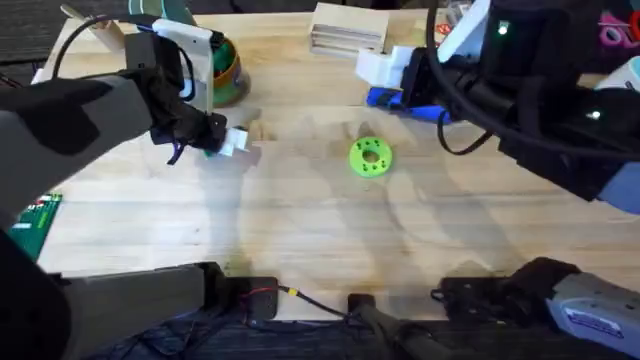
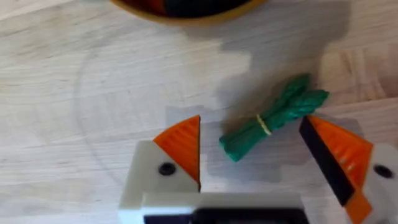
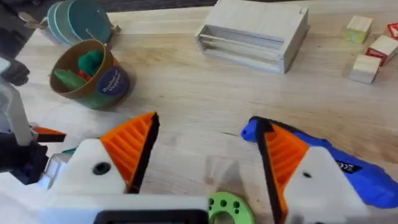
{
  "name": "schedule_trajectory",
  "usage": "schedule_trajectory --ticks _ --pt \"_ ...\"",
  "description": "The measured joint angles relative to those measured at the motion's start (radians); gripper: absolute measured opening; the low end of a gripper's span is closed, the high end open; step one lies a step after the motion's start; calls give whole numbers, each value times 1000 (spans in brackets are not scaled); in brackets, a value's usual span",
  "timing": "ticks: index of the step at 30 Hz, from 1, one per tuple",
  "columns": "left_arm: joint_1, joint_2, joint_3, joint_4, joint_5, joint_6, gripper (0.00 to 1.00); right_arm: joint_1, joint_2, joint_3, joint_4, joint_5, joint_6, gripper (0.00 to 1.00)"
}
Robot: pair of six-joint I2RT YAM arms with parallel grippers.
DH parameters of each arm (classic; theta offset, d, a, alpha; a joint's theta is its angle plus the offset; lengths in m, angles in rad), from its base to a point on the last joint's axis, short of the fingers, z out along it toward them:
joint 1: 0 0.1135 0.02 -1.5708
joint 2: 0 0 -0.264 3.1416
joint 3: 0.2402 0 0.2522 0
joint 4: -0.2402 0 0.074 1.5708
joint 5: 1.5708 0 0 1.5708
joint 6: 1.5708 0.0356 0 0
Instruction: Pick up the gripper from the table and insert it into the empty holder that is missing its gripper. Then pick up a screw, insert it into the mounting hole, and use the screwdriver to tighten it. Finally, clean up the table by picking up the vegetable and placing it into the bucket.
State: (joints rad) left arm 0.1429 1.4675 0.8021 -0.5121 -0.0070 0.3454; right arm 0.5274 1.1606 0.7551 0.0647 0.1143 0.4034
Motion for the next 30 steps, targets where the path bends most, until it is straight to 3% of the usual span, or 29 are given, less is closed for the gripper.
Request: schedule_trajectory --ticks 6,7,10,15,17,26,30 --pt "5 37 16 -5 31 7 992 0 0 0 0 0 0 968" --pt "6 43 17 -5 39 6 955 0 0 0 0 0 0 967" --pt "4 52 18 -19 75 7 702 0 0 0 0 0 0 967" --pt "-2 62 20 -24 102 14 161 0 0 0 -1 0 0 966" --pt "-2 64 25 -23 102 15 30 0 0 0 0 0 0 966" --pt "-2 55 24 -36 99 14 21 0 0 0 -1 0 0 966" --pt "-2 -13 11 -50 93 14 21 0 0 0 -1 0 0 967"
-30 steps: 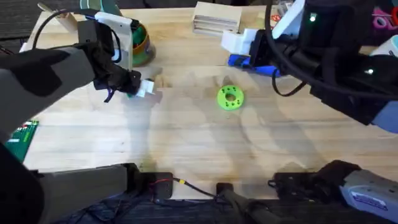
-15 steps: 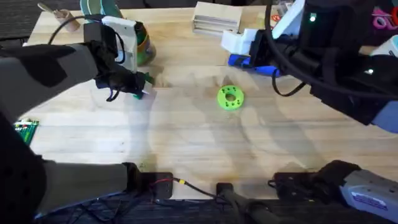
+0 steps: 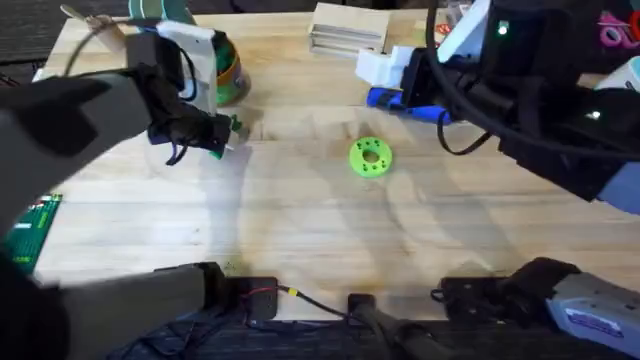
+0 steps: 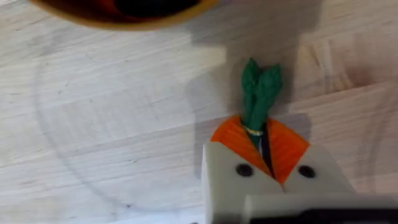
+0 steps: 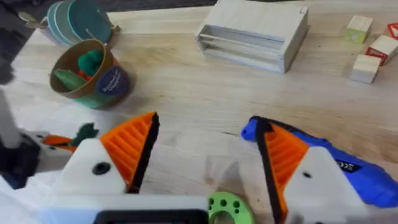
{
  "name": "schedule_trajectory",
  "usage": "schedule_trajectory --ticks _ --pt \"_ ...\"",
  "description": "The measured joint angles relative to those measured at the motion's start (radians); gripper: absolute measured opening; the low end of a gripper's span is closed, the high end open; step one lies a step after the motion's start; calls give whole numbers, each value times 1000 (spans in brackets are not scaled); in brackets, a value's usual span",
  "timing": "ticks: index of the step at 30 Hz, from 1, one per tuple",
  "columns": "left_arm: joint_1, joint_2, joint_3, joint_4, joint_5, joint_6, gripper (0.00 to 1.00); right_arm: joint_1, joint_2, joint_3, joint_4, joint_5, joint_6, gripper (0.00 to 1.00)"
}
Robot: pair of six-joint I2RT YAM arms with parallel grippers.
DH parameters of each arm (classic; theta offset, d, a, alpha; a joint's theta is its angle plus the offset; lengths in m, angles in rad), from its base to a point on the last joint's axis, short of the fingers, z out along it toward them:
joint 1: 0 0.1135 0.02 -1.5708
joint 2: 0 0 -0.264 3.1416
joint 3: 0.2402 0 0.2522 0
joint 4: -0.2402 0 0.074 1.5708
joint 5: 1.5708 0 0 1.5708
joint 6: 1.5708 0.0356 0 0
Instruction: Pick up the gripper from the table and insert it into the empty holder that is missing its gripper. Then pick up a screw, insert it into the mounting hole, and use the screwdriver to tighten it. Finally, clean up the table by picking up the vegetable and placing it into the bucket.
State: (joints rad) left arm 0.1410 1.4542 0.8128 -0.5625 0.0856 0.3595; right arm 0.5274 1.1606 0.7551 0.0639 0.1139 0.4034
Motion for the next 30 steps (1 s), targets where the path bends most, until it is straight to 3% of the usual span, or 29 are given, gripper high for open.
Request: schedule_trajectory --ticks 6,13,22,23,30 --pt "0 -217 -1 64 48 -1 21 0 0 0 0 0 0 966" --pt "0 -318 -1 341 101 -80 21 0 0 0 0 0 0 966" --pt "0 -176 0 586 96 -216 21 0 0 0 0 0 0 967" --pt "0 -86 -1 653 79 -261 21 0 0 0 0 0 0 965" --pt "0 58 -1 823 11 -333 21 0 0 0 0 0 0 966"
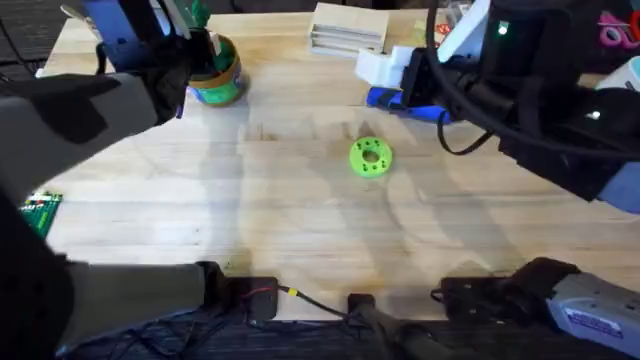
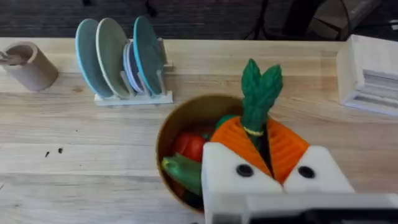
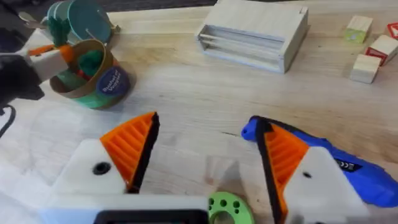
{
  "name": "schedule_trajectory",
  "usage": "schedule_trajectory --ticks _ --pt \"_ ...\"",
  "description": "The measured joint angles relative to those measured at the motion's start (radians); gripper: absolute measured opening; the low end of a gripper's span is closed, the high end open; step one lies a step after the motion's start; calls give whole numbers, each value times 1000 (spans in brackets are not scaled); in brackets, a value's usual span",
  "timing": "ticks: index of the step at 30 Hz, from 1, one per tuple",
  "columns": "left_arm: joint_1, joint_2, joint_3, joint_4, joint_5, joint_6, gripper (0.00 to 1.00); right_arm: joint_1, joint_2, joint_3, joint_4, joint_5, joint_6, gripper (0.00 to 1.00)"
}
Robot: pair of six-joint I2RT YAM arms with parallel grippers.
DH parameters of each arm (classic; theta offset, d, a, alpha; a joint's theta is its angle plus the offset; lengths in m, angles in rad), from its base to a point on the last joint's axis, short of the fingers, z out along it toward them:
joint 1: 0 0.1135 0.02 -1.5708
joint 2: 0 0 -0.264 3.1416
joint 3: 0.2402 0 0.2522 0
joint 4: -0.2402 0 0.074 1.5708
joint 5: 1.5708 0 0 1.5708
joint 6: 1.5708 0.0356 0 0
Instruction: Pick up the gripper from the table and insert it into the empty holder that is missing its gripper. Then pick up a screw, insert it into the mounting hole, and use the screwdriver to tighten it. Finally, clean up the table by picking up the vegetable and placing it into the bucket.
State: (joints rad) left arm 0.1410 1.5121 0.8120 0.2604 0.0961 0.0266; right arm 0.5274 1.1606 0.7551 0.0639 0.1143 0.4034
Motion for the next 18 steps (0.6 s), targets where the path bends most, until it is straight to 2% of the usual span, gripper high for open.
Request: schedule_trajectory --ticks 5,9,10,12,16,17,18 --pt "1 47 0 56 -62 -12 21 0 0 0 0 0 0 965" --pt "6 51 0 59 -90 -13 21 0 0 0 0 0 0 966" --pt "8 51 0 59 -93 -14 64 0 0 0 0 0 0 966" --pt "14 51 0 59 -96 -20 258 0 0 0 0 0 0 967" --pt "19 51 0 63 -102 -20 873 0 0 0 0 0 0 967" --pt "20 51 0 63 -101 -26 957 0 0 0 0 0 0 967" --pt "19 51 0 64 -102 -26 983 0 0 0 0 0 0 967"
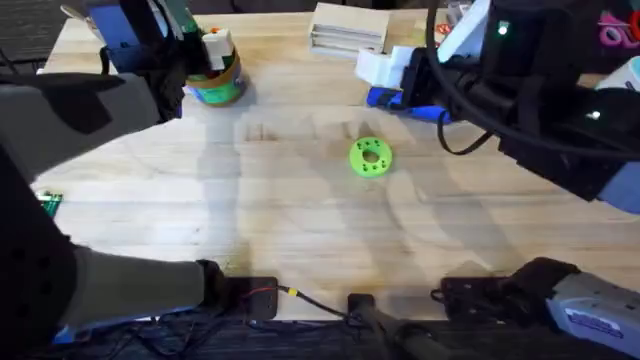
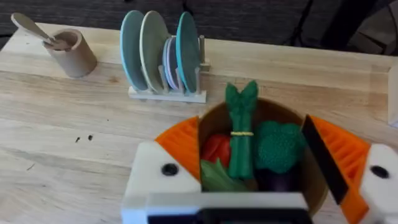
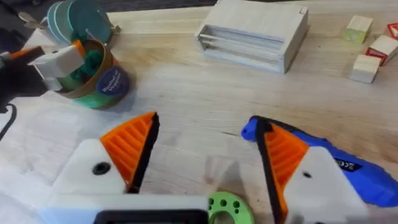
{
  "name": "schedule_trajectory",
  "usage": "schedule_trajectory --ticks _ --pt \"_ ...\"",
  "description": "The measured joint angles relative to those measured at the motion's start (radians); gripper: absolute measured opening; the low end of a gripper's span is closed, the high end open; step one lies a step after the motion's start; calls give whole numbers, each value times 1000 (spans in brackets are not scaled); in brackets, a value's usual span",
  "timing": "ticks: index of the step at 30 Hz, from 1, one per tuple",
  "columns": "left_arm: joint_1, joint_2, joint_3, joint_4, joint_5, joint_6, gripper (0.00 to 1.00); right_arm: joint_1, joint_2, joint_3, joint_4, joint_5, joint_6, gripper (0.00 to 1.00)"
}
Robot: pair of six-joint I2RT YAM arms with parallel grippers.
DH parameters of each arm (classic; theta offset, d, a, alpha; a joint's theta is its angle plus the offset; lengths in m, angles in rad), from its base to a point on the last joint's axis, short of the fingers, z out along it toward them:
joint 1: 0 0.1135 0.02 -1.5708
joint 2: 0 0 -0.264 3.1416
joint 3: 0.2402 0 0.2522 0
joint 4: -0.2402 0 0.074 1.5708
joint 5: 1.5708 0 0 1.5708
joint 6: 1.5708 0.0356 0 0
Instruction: Pick up the gripper from the table and insert it into the empty holder that is missing its gripper. Then pick up a screw, insert it into the mounting hole, and use the screwdriver to tighten it. Finally, clean up the table by picking up the vegetable and placing it into the bucket.
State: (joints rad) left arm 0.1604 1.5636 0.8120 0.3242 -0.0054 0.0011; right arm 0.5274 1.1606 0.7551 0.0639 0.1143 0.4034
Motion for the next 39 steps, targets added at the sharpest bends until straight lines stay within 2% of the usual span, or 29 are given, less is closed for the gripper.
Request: schedule_trajectory --ticks 6,10,16,20,21,23,27,28,30,31,32,37,38,39 --pt "0 -10 0 -15 0 -2 992 0 0 0 0 0 0 967" --pt "0 -77 0 -46 0 -2 992 0 0 0 0 0 0 966" --pt "-18 -295 0 -225 9 14 994 0 0 0 0 0 0 966" --pt "-77 -434 0 -363 10 65 964 0 0 0 0 0 0 967" --pt "-93 -465 0 -394 12 75 929 0 0 0 0 0 0 967" --pt "-125 -528 0 -457 13 90 735 0 0 0 0 0 0 967" --pt "-184 -654 0 -568 13 108 102 0 0 0 0 0 0 966" --pt "-197 -684 0 -598 13 114 27 0 0 0 0 0 0 967" --pt "-220 -732 0 -642 13 115 15 0 0 0 0 0 0 966" --pt "-231 -755 0 -663 13 114 19 0 0 0 0 0 0 965" --pt "-241 -777 0 -683 13 117 127 0 0 0 0 0 0 965" --pt "-267 -871 0 -745 14 114 889 0 0 0 0 0 0 966" --pt "-267 -886 0 -757 14 110 968 0 0 0 0 0 0 966" --pt "-267 -897 0 -769 13 110 984 0 0 0 0 0 0 966"
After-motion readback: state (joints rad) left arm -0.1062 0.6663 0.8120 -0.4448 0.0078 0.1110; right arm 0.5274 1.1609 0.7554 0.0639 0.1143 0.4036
